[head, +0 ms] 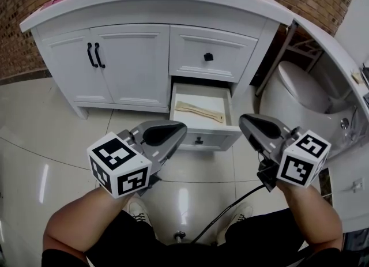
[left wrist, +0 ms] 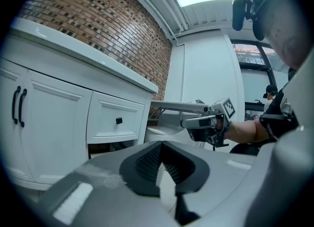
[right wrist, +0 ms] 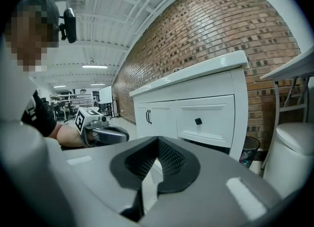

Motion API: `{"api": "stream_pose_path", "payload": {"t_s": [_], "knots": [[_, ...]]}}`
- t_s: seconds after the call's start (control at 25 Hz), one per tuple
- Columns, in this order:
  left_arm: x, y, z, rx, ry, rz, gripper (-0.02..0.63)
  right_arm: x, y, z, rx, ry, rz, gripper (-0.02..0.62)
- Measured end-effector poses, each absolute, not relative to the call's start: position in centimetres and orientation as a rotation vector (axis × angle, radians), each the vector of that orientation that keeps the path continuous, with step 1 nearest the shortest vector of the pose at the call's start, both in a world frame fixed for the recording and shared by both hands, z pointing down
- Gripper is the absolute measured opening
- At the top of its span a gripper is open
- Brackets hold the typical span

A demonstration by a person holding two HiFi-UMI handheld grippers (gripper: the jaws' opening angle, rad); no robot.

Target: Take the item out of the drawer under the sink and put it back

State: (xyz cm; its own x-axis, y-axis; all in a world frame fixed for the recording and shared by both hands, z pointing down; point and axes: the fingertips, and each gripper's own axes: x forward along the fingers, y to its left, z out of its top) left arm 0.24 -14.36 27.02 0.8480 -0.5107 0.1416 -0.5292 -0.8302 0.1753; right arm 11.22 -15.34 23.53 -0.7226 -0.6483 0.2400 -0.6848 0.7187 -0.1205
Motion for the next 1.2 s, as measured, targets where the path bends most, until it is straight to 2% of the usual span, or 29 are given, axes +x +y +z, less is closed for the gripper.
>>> {"api": "stream_pose_path", "payload": {"t_s": [0.84,1.2], "knots": [[0.4,-13.9,27.6,2.815,-0.786,0.174,0.006,14.5,-14.4,30.3,1.025,-2.614,0.431,0.008],[0.5,-13.7,28.1,2.806,-0.768,0.195,0.006,13.4,-14.3,31.2,0.973,-2.591,0.408,0.008]]}}
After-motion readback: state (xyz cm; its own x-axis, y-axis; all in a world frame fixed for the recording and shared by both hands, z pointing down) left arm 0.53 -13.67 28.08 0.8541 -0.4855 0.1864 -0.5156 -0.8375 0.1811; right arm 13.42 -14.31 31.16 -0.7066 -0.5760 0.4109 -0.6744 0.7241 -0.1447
